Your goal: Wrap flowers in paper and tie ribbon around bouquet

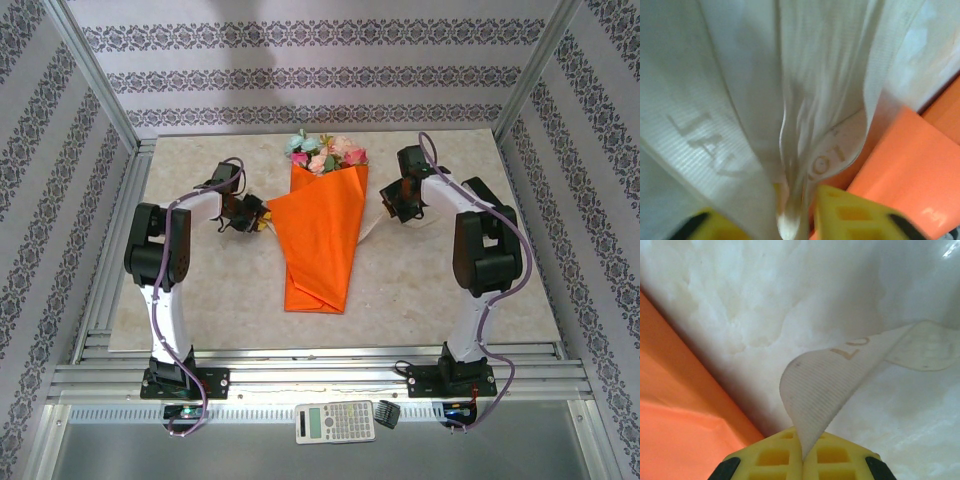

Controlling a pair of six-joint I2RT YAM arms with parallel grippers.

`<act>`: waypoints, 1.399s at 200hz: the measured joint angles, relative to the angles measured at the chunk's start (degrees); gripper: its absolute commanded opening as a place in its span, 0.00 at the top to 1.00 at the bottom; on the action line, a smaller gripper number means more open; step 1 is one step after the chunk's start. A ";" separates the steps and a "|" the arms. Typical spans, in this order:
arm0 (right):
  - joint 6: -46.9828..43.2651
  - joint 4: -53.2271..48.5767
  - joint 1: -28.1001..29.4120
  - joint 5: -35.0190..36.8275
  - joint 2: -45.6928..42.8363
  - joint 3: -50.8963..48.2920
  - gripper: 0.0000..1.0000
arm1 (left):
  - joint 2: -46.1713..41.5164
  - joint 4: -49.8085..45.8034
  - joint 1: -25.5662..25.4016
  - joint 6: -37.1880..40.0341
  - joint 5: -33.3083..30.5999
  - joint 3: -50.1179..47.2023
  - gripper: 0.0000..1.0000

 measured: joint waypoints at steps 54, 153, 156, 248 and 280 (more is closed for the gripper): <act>-1.46 -0.42 -0.74 0.46 -4.79 -5.60 1.00 | -8.85 -12.85 1.73 5.84 -6.54 -0.24 0.46; -2.99 -0.87 -0.72 0.48 -7.15 -9.31 1.00 | 0.50 -26.40 9.31 31.61 -16.61 11.61 0.52; -3.02 -0.87 -0.72 0.48 -7.15 -9.38 1.00 | 0.70 -26.38 9.31 32.22 -16.65 11.63 0.52; -3.85 -0.87 -0.70 0.46 -7.30 -10.14 1.00 | 4.11 -27.80 6.80 38.80 -20.76 12.79 0.98; -4.31 -1.03 -0.70 0.52 -7.69 -10.14 1.00 | 2.21 -26.97 6.71 37.77 -24.28 10.40 1.00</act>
